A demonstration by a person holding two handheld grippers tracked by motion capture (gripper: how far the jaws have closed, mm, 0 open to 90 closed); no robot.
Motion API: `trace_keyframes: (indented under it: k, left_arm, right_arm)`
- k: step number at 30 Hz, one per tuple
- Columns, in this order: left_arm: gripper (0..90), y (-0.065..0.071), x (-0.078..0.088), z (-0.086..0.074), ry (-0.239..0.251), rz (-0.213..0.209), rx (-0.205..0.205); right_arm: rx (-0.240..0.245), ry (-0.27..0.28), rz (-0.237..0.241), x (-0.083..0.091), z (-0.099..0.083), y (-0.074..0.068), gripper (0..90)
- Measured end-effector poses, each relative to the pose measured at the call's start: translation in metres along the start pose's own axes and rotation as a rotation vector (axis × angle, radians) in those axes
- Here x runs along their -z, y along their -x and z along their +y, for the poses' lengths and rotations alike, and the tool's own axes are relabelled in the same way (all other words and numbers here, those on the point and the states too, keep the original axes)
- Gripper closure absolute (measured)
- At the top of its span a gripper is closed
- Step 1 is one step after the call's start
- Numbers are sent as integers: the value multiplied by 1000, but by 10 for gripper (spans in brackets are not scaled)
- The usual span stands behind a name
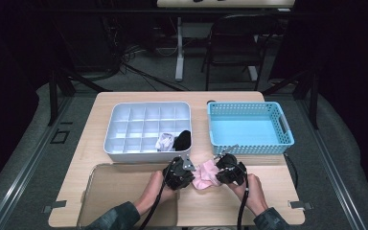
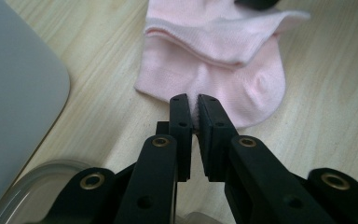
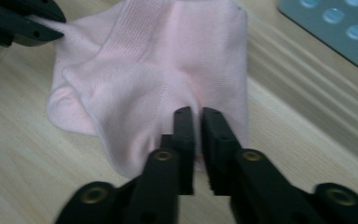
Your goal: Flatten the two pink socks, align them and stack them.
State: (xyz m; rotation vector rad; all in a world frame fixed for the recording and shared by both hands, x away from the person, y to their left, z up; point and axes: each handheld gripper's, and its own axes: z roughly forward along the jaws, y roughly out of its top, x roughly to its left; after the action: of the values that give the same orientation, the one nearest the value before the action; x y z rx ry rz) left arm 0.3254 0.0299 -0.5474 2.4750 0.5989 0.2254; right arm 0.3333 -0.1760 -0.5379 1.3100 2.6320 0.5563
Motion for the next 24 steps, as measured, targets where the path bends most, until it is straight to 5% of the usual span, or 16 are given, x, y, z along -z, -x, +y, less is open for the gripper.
trace_keyframes:
  k: [8,13,14,16,21,24]
  left_arm:
    - [848,-5,2,-2,-22,34,6]
    - [847,-7,3,-2,-34,44,14]
    - [847,-8,3,-3,-35,47,15]
    - [847,-8,3,-3,-42,46,16]
    - [842,-8,3,-3,-58,53,7]
    - [795,-6,4,-1,-49,51,12]
  right_arm:
    - [-107,36,7,17,-12,13,875]
    - [-160,16,3,19,-17,21,870]
    - [-199,-39,24,17,-24,30,865]
    - [-223,-59,37,14,-28,33,857]
    - [-182,-129,42,11,-32,32,699]
    - [-121,-58,38,20,-28,25,560]
